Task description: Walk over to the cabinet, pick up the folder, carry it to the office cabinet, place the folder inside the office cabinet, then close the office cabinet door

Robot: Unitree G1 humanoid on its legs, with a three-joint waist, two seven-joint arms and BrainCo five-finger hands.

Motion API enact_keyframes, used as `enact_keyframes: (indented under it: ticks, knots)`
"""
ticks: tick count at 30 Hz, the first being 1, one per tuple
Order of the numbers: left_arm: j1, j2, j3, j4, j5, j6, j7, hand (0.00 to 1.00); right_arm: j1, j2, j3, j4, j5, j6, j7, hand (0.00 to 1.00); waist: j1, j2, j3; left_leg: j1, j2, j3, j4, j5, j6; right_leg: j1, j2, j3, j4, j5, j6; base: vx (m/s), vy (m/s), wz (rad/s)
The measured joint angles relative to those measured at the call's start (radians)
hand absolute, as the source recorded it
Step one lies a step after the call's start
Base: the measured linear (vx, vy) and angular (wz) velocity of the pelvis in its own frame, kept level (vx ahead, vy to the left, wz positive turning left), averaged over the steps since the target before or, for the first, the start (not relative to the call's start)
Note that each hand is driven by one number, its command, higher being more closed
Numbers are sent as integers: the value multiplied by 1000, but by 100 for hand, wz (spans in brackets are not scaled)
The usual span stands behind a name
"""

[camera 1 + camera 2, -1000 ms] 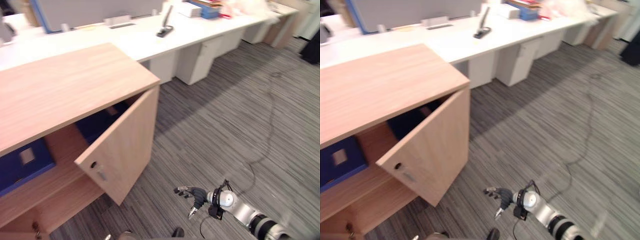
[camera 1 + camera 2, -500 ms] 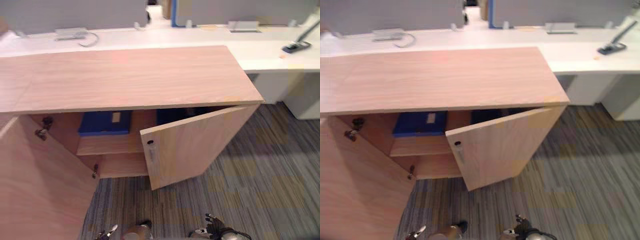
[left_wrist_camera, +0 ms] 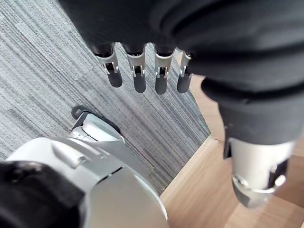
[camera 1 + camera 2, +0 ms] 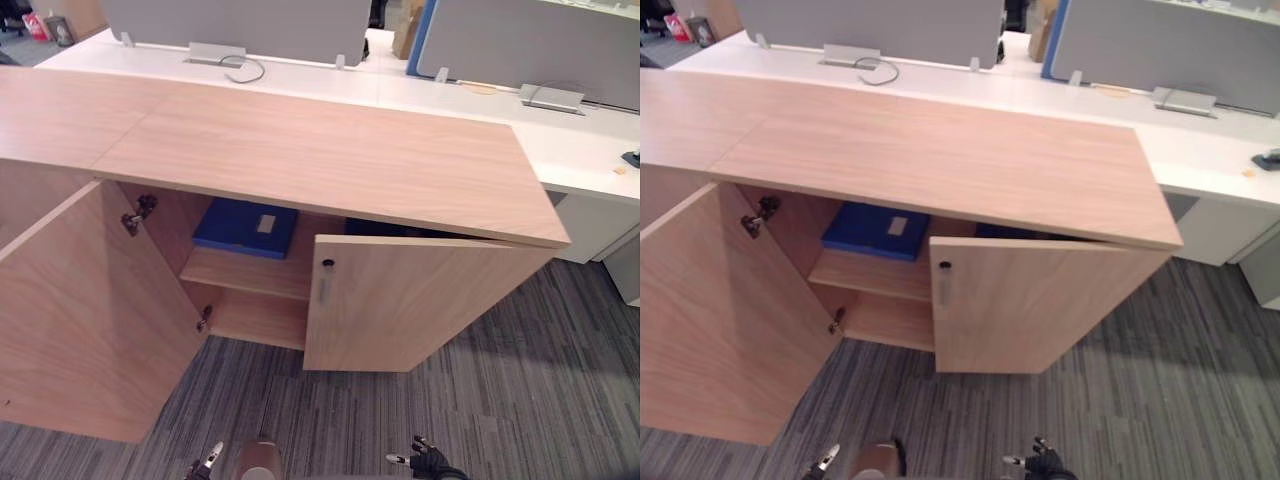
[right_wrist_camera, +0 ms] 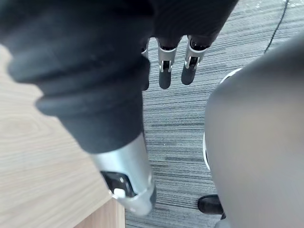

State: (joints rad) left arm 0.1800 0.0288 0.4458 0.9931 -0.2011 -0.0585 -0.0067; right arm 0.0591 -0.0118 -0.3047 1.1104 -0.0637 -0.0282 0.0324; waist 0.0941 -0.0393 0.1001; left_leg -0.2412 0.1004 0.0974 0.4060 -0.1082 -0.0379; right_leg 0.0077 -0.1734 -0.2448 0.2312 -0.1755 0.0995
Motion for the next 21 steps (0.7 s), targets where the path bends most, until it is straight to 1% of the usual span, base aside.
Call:
enact_keyframes:
  ticks: [1,2,3,4,5,6,7,8,9,10,11,12,13,14,15,16,17,18,19,21]
  knots:
    - [-4,16,-24,10,0,0,0,0,0,4,-29,9,7,0,2,0,-3,-10,-2,1,-33,-2,-48,29,12,0,-23,-7,-19,9,9,33,203,54]
    - [-16,29,-39,24,0,1,0,0,0,5,-65,24,20,0,2,0,-10,-23,-3,17,-49,43,-104,24,43,10,-55,-31,-49,34,21,20,131,50]
    - [-19,34,-39,34,0,3,0,0,2,5,-71,26,34,0,1,0,-15,-22,-3,24,-38,111,-113,12,46,20,-64,-40,-68,45,26,50,109,61]
    - [-17,34,-40,47,1,4,0,0,0,-1,-82,24,48,0,1,0,-30,-14,0,43,-31,172,-134,21,43,48,-74,-56,-97,55,13,60,75,58]
    - [-17,37,-42,59,1,4,0,0,0,-3,-93,25,46,1,1,0,-35,-16,1,56,-59,139,-168,67,49,58,-84,-65,-111,56,10,83,151,79]
    - [-18,47,-59,59,7,4,-1,0,2,-1,-97,29,44,4,1,0,-39,-21,-2,82,-96,110,-225,97,52,82,-102,-94,-121,55,-1,59,113,66]
    - [-17,54,-73,59,9,4,-1,0,2,-1,-97,32,43,6,1,0,-41,-24,-5,96,-113,95,-264,118,54,88,-109,-110,-122,50,-17,103,101,85]
    - [-17,62,-94,60,12,4,-1,0,3,-2,-100,36,43,9,1,0,-45,-28,-10,128,-140,61,-349,170,53,99,-113,-126,-127,47,-36,128,25,97]
    - [-17,65,-99,64,11,4,-1,0,3,-2,-106,41,43,9,1,0,-47,-30,-11,158,-162,21,-434,216,57,117,-115,-148,-134,52,-36,106,9,101]
    - [-16,65,-101,68,9,4,-1,0,3,-3,-109,41,42,9,2,0,-49,-29,-12,170,-169,0,-472,236,58,123,-116,-162,-130,52,-36,113,-3,112]
    - [-16,65,-104,76,4,3,0,0,4,-4,-115,41,41,9,2,0,-54,-25,-10,177,-184,-49,-494,245,69,134,-125,-201,-96,52,-36,134,29,117]
    - [-15,63,-103,77,3,3,0,0,7,-13,-136,41,39,10,3,0,-54,-15,-8,185,-194,-94,-491,244,75,139,-144,-230,-16,52,-35,134,29,116]
    - [-15,60,-103,78,3,3,0,0,11,-21,-137,41,38,13,3,0,-55,-15,-3,195,-201,-115,-485,244,76,137,-158,-237,43,53,-35,119,69,115]
    - [-13,55,-107,78,2,3,0,0,26,-28,-141,31,39,20,3,0,-62,-7,-1,222,-218,-164,-464,231,95,104,-207,-221,221,59,-43,98,63,103]
    - [-15,58,-110,78,0,2,1,0,39,-26,-141,16,43,22,3,0,-69,-1,7,244,-222,-197,-451,220,106,61,-236,-157,365,64,-75,140,74,111]
    - [-14,59,-110,77,-2,3,3,0,50,-24,-137,-10,43,22,3,0,-77,0,7,252,-224,-220,-437,210,109,20,-228,-73,439,27,-73,112,36,83]
    - [-8,54,-105,75,-10,0,5,0,54,-24,-124,-31,43,20,3,0,-75,2,8,257,-220,-232,-425,196,100,-42,-188,39,465,-19,-45,54,-12,71]
    - [-6,51,-86,76,-16,0,6,0,56,-19,-124,-37,43,18,2,0,-80,1,7,261,-216,-259,-425,190,93,-77,-136,142,420,-54,-10,14,-43,70]
    - [-7,47,-72,75,-25,-1,8,0,62,-14,-124,-38,45,13,3,0,-90,2,4,260,-214,-279,-426,186,88,-86,-104,196,352,-66,11,-7,-66,71]
    - [-7,38,-50,75,-31,-3,11,0,78,-13,-122,-35,45,7,3,0,-90,-1,-17,258,-206,-287,-441,181,87,-85,-73,217,201,-61,17,22,-136,57]
